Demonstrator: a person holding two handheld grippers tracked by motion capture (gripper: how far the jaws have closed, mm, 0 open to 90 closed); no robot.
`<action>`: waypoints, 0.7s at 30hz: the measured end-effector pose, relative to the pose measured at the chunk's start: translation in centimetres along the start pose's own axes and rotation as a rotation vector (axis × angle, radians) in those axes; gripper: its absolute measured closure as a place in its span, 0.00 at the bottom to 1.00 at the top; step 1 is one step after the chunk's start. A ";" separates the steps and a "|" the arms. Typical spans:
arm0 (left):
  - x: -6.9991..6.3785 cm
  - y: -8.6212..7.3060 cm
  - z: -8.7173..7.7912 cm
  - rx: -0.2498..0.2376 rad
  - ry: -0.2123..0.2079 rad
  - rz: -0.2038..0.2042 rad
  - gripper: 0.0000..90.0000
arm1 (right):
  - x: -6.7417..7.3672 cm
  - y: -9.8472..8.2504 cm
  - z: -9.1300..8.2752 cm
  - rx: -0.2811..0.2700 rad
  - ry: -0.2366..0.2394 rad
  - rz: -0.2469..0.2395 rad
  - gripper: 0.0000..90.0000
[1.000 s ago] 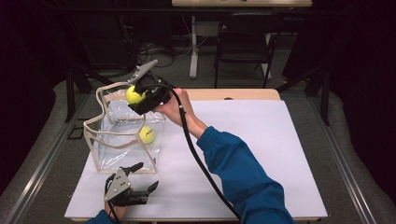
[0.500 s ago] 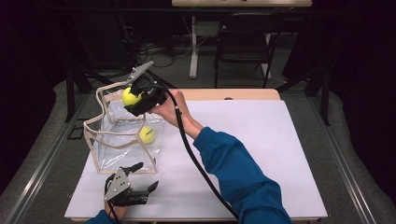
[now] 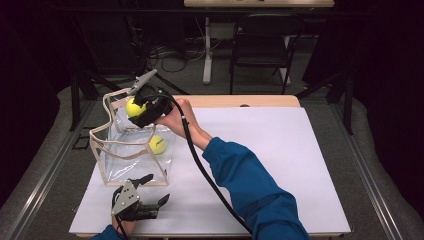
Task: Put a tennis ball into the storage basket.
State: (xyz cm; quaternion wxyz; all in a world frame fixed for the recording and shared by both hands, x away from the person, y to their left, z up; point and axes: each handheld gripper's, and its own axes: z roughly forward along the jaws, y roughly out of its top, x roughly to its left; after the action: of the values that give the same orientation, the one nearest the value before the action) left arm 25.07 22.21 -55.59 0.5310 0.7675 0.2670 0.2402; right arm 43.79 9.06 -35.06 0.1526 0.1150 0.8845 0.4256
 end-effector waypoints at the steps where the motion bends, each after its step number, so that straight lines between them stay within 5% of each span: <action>1: 0.0 0.0 0.0 -0.001 0.000 0.001 0.17 | 0.0 0.0 0.1 0.001 0.000 0.001 0.29; 21: 0.0 0.0 -0.1 -0.003 -0.002 0.001 0.17 | 1.1 0.1 1.9 0.049 0.028 -0.019 0.29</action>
State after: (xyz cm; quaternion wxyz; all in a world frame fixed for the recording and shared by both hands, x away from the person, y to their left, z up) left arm 25.03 22.24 -55.55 0.5325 0.7670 0.2656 0.2400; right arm 43.47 10.81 -36.30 0.1416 0.1043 0.8977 0.4039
